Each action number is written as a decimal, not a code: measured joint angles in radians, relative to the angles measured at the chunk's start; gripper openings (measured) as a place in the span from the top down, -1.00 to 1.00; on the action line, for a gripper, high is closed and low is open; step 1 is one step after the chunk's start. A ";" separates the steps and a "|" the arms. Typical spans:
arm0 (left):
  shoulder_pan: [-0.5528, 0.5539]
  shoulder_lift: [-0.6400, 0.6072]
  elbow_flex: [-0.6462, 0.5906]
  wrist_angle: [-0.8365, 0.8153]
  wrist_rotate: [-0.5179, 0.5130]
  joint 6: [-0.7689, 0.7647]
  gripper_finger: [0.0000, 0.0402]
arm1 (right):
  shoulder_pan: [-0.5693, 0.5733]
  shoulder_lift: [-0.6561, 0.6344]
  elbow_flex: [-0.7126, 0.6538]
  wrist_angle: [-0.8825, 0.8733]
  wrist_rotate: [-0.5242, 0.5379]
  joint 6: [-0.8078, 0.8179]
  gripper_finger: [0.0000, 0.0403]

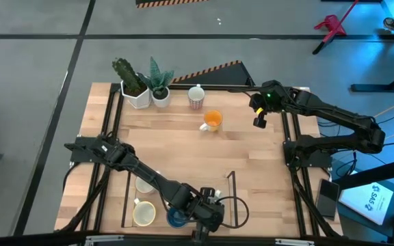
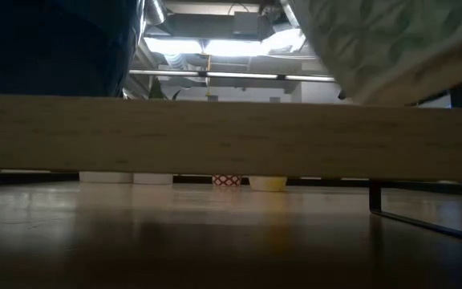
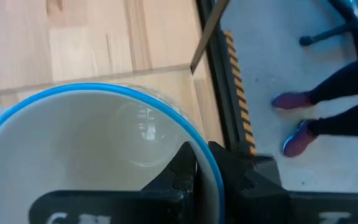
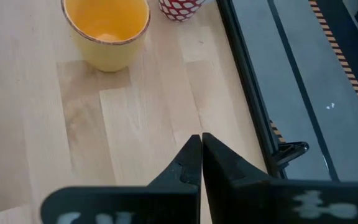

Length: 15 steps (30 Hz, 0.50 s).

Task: Place coffee mugs
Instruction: Put the green patterned mug on the shelf

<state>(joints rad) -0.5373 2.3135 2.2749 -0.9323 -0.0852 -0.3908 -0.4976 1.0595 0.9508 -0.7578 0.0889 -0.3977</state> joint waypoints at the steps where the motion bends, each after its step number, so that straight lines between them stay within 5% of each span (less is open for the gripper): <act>1: -0.001 0.000 0.000 -0.009 0.000 0.000 0.91 | 0.000 0.000 0.000 0.000 0.000 0.000 1.00; 15: -0.018 0.012 -0.001 -0.012 0.034 -0.022 0.91 | 0.000 0.000 0.000 0.000 0.002 -0.034 1.00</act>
<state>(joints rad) -0.5549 2.3257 2.2743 -0.9441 -0.0511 -0.4132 -0.4976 1.0599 0.9508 -0.7581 0.0913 -0.4316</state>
